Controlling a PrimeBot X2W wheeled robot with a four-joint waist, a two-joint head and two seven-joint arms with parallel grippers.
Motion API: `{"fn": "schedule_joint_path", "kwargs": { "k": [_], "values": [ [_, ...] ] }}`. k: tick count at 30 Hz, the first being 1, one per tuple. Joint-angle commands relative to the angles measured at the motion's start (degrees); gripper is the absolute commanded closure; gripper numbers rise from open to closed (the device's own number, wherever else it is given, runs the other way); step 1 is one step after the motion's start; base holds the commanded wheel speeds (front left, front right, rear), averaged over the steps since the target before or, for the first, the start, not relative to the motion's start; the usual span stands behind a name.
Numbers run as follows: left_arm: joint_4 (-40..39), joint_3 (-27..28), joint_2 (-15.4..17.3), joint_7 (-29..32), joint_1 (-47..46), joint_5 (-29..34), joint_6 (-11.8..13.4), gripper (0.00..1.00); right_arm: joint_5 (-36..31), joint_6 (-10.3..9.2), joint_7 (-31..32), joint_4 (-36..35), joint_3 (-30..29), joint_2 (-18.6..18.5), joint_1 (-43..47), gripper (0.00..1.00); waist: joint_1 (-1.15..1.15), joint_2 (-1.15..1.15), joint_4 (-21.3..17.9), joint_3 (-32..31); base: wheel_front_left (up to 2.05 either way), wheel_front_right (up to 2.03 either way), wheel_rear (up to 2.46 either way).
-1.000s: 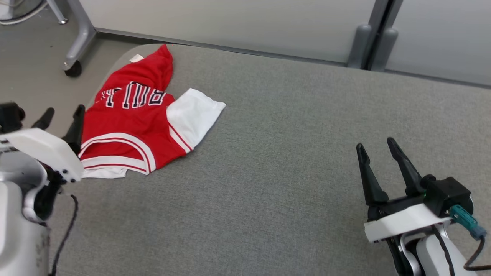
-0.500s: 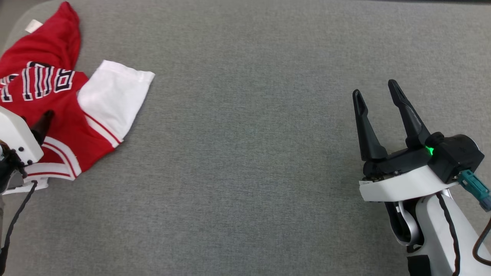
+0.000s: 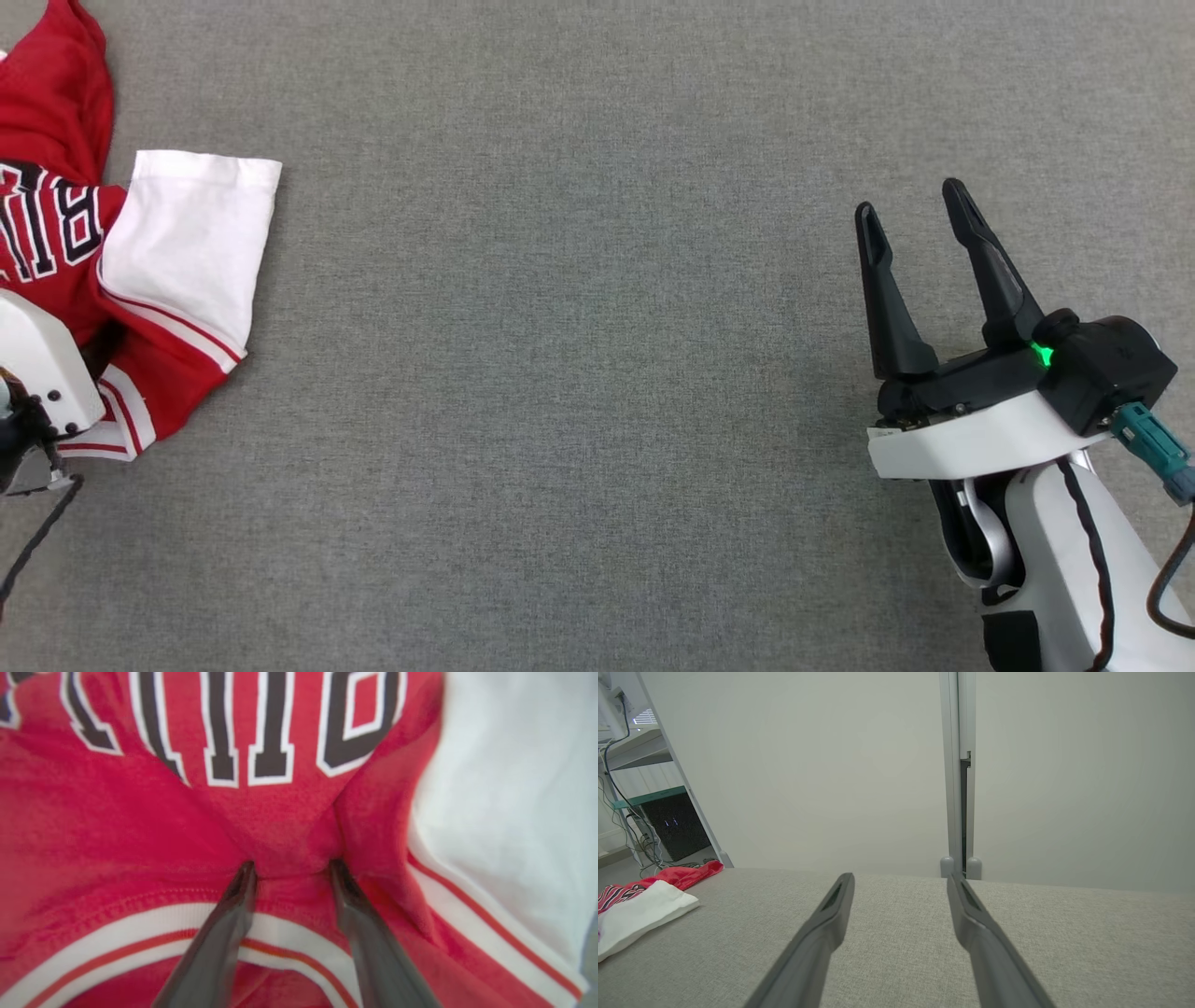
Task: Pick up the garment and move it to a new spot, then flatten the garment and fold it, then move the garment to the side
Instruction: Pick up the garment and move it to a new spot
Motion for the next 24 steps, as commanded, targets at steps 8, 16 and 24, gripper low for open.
{"fn": "schedule_joint_path", "kwargs": {
  "k": [8, 16, 24],
  "values": [
    [-2.91, -7.42, 2.65, -6.00, 0.42, -0.46, -0.35, 1.00, 1.05, -0.01, -0.28, 1.23, 0.54, 0.55, 1.16, 0.00, 0.00, 0.00, 0.12, -5.54, 0.00, 0.00, 0.00],
    [-8.90, -13.09, 7.26, -9.83, -2.42, -0.63, -0.29, 1.00, 2.71, -0.01, -0.28, 2.56, 0.46, 1.38, 4.24, 0.00, 0.00, 0.00, -1.33, -13.22, 0.00, 0.00, 0.00],
    [-18.86, -17.58, 9.89, -10.52, -3.79, -1.06, -0.29, 1.00, 3.63, -0.01, -0.28, 2.90, -0.55, 1.76, 7.47, 0.00, 0.00, 0.00, -3.62, -18.96, 0.00, 0.00, 0.00]
  ]
}}
